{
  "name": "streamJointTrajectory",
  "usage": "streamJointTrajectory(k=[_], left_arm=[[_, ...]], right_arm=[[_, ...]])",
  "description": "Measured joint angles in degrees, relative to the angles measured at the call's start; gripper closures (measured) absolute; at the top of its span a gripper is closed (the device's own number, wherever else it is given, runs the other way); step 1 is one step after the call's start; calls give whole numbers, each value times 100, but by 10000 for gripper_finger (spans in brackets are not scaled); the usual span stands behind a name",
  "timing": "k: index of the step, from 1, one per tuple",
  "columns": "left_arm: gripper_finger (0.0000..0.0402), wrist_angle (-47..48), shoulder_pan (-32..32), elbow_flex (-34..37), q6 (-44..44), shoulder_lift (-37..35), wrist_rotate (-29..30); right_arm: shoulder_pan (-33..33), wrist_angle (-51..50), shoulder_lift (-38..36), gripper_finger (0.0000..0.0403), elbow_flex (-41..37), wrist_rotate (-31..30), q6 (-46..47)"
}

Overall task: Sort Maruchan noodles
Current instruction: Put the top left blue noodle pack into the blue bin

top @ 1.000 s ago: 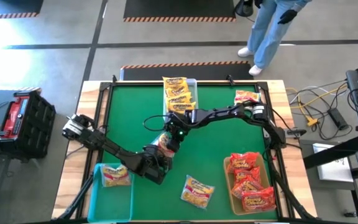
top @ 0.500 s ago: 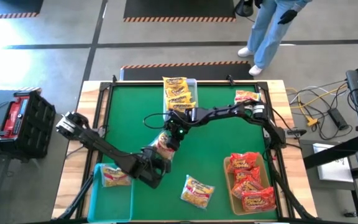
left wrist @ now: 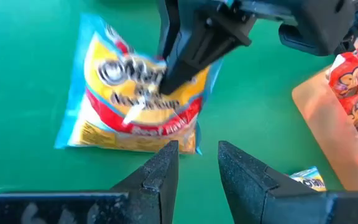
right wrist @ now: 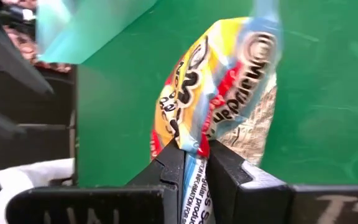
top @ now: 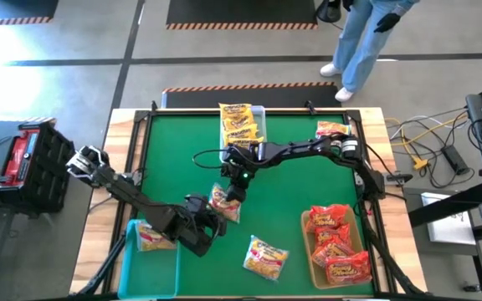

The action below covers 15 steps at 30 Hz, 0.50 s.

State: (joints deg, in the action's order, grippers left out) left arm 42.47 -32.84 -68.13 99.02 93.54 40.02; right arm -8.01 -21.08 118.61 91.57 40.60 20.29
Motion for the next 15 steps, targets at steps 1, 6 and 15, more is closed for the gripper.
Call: streamJointTrajectory(k=[1,6,15], left_arm=[[304,203,-16,-126,-1,0,-1],[304,1224,-107,-626,99,-4,-1],[300,1652,-26,-621,17,-4,-408]], right_arm=[[-2,0,0,365,0,107,2],[-2,-6,-11,365,0,336,-24],[234,-125,-11,365,0,327,-208]])
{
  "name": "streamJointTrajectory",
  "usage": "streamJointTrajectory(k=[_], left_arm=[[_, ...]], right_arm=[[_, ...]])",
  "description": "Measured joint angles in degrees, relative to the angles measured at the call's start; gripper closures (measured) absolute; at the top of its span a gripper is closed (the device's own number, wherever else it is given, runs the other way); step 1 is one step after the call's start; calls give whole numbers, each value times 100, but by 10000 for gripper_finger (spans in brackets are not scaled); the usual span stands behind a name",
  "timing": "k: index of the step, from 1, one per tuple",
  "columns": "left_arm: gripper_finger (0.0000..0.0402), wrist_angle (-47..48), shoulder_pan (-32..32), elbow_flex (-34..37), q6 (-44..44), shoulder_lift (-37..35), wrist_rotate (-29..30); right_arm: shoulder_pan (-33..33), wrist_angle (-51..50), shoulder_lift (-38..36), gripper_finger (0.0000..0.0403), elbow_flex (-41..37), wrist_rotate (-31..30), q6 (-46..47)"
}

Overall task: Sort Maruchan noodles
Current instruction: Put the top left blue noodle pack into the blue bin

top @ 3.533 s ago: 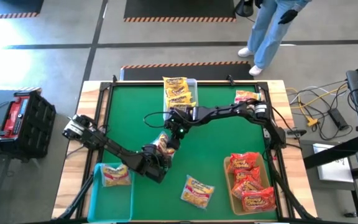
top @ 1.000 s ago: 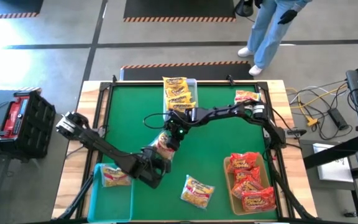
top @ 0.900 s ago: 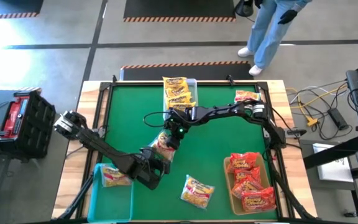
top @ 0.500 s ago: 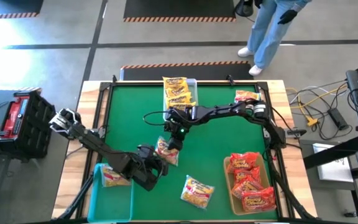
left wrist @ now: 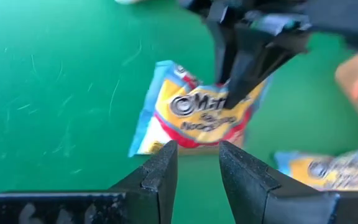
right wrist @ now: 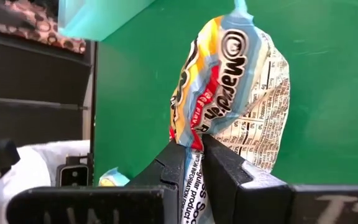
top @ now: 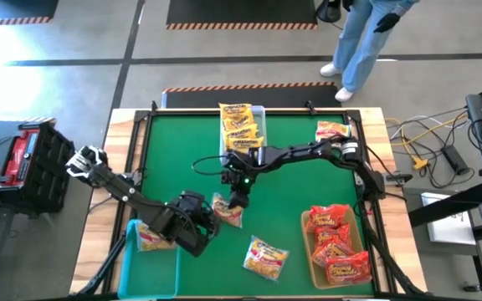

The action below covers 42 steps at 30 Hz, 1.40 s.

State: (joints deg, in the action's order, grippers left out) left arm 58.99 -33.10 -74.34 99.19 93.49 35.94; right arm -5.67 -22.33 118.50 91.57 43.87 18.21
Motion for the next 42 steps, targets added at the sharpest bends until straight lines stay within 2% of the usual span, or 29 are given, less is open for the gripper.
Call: streamJointTrajectory(k=[3,8,16,24,29,34,37,42], left_arm=[[291,13,63,24,-394,2,-388],[263,-198,124,48,-944,2,-542],[224,-2217,133,780,-2759,6,-552],[219,-2079,86,855,-3743,7,-263],[219,-1852,-8,902,-3660,7,-381],[219,-1883,-211,902,-3471,7,-201],[219,-2305,-369,926,-3485,7,-226],[219,-3461,-435,1387,-3465,131,-71]], right_arm=[[124,-4,0,365,0,-43,-89],[241,-15,13,365,0,-233,-170],[242,-69,17,365,-2,-295,-196],[388,-383,24,365,-2,-297,-564],[538,-486,24,365,-4,-394,-1044],[570,-482,26,365,-4,-686,-1211],[531,-436,26,365,-7,-931,-1114],[387,-293,33,365,-7,-951,-822]])
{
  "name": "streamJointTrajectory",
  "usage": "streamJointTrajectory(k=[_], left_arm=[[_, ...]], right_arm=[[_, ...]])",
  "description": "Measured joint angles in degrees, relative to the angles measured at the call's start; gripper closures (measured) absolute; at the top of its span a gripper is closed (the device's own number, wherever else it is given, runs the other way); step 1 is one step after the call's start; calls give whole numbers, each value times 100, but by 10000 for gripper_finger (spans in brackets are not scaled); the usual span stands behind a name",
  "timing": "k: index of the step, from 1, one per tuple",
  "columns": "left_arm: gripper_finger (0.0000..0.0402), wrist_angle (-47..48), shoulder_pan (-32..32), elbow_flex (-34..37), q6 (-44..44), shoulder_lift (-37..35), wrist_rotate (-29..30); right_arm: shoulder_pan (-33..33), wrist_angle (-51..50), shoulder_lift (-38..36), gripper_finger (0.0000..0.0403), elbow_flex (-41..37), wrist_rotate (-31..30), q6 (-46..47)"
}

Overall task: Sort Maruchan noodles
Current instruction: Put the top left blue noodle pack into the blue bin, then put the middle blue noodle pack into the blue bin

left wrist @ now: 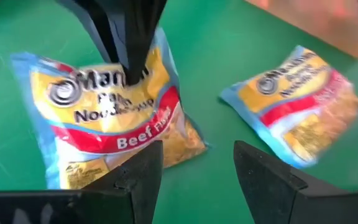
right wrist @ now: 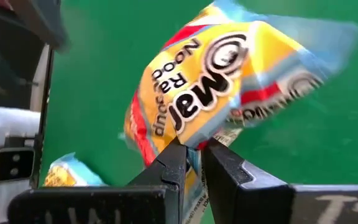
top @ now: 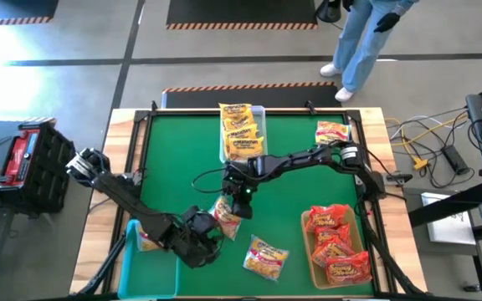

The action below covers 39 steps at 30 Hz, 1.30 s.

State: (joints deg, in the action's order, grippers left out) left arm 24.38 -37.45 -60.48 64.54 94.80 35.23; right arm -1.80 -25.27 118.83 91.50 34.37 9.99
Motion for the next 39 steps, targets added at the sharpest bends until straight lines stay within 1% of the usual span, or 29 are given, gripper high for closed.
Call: streamJointTrajectory(k=[3,7,17,22,26,32,35,37,39], left_arm=[[220,-358,26,237,258,210,64],[228,-386,48,355,743,411,264],[240,-446,319,323,1656,1250,438],[240,-448,397,311,2009,1439,591],[240,-444,408,312,2157,1549,594],[240,-467,444,313,2320,1581,590],[240,-494,485,313,2344,1585,578],[240,-518,519,314,2348,1585,559],[240,-530,558,316,2343,1587,559]], right_arm=[[-66,78,0,365,0,-19,82],[-138,100,0,364,0,-11,199],[-175,215,0,364,-2,12,204],[-217,170,-24,364,-2,19,333],[-428,-19,-271,364,-7,38,627],[-784,-527,-811,364,-4,-24,821],[-789,-783,-1031,352,-7,13,912],[-716,-970,-1126,335,-4,5,955],[-591,-1233,-1166,314,-4,-169,949]])
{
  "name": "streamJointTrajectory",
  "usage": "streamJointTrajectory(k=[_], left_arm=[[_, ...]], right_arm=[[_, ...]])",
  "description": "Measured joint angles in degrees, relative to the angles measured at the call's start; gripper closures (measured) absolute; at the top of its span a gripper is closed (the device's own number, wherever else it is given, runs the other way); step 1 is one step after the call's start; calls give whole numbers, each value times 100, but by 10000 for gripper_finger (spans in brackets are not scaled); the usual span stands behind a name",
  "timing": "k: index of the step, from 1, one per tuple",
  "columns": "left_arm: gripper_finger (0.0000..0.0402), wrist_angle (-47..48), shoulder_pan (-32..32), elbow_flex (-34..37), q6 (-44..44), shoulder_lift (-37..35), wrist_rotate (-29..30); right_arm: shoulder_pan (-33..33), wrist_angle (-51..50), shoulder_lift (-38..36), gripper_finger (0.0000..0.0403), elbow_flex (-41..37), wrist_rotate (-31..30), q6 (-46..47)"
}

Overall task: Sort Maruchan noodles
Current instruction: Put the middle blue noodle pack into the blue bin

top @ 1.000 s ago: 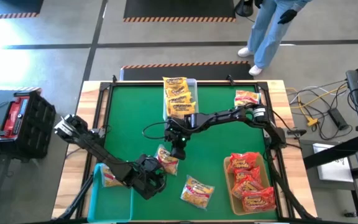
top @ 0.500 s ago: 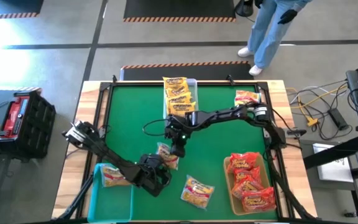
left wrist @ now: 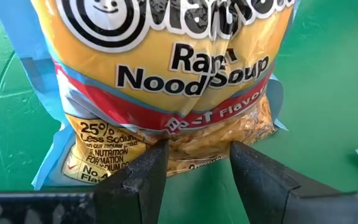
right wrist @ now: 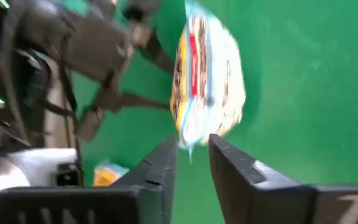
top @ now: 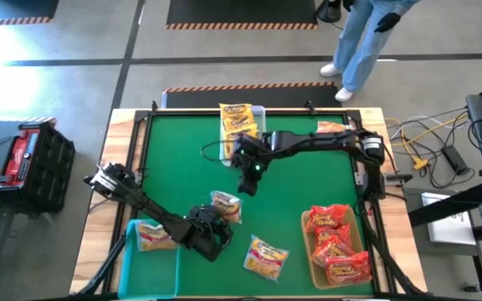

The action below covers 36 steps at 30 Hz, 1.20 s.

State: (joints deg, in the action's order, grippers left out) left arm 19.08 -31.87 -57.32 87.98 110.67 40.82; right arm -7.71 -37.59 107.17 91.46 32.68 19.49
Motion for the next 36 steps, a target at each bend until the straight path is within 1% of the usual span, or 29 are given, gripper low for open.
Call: streamJointTrajectory(k=[3,6,9,11,13,18,21,23,26,32,36], left_arm=[[240,0,49,1,-4,4,23],[240,1,132,4,-6,9,33],[240,11,228,8,-9,10,52],[240,15,272,9,-18,11,60],[240,15,295,22,-21,11,71],[240,-4,299,42,59,13,76],[240,-10,299,42,112,13,76],[240,-14,301,42,114,13,79],[240,-28,308,46,131,13,77],[240,-121,376,46,280,13,76],[242,-232,462,48,285,13,45]], right_arm=[[244,-341,-12,281,-28,-459,-57],[466,-385,-14,254,-165,-1143,-48],[690,-330,-14,237,-363,-1607,-38],[851,-119,-24,231,-560,-1859,19],[973,364,-50,228,-853,-2107,104],[1111,1999,-266,227,-1734,-2590,566],[1168,2529,-496,227,-2299,-2912,734],[1170,2981,-671,227,-2704,-2963,803],[1155,3983,-870,227,-3300,-2980,1112],[1159,6035,-902,227,-4330,-2962,1899],[1179,6692,-891,227,-4716,-2976,1924]])
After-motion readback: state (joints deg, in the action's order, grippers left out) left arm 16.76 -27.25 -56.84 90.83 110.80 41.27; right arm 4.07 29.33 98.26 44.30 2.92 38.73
